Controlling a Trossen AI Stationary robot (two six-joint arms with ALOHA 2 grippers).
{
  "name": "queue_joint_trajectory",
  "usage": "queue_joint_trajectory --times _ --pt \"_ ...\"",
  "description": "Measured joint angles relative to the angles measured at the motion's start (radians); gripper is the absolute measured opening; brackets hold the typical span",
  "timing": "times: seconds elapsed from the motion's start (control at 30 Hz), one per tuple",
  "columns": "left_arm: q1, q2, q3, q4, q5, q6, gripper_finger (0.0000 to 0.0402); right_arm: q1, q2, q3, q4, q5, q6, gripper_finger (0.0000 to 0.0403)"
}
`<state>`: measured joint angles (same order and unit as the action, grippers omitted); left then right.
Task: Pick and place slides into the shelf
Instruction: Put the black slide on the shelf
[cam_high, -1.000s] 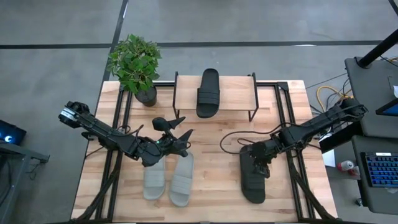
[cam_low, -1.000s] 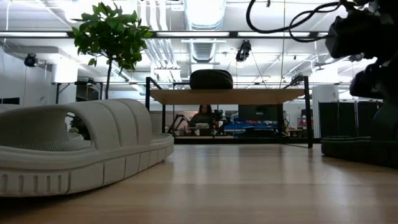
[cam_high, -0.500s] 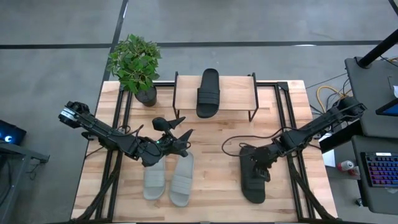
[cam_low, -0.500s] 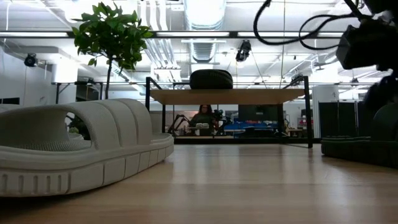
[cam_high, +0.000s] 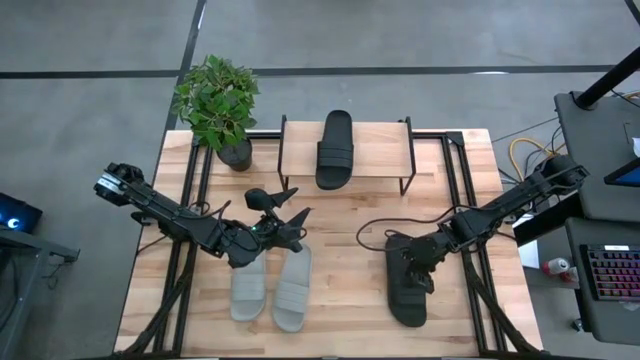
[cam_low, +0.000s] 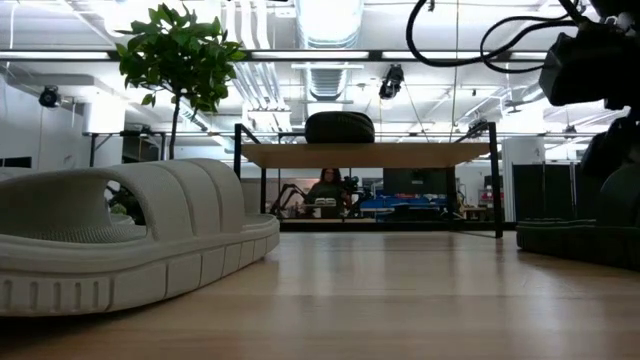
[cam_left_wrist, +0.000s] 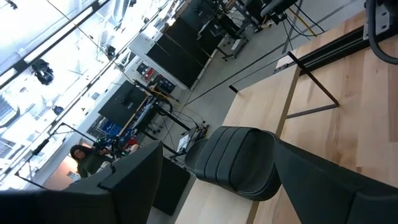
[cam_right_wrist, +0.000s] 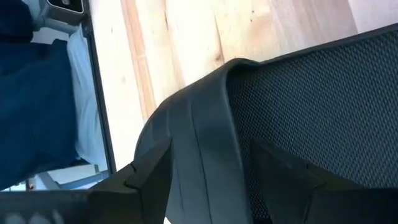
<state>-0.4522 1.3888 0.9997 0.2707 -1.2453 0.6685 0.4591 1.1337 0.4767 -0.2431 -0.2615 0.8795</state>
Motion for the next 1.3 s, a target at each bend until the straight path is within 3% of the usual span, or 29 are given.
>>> queue_joint_trajectory --times 0.4,1.0,1.3 --pt "0.000 0.000 0.000 0.000 0.000 -0.004 0.0291 0.020 0.091 0.000 0.070 -0.005 0.003 0.0190" --pt "0.000 0.000 -0.001 0.000 0.000 -0.008 0.0291 0.028 0.124 0.001 0.109 -0.008 -0.014 0.0022" --pt "0.000 0.000 -0.001 0.000 0.000 -0.008 0.0291 0.025 0.123 0.008 0.106 0.024 -0.048 0.0010"
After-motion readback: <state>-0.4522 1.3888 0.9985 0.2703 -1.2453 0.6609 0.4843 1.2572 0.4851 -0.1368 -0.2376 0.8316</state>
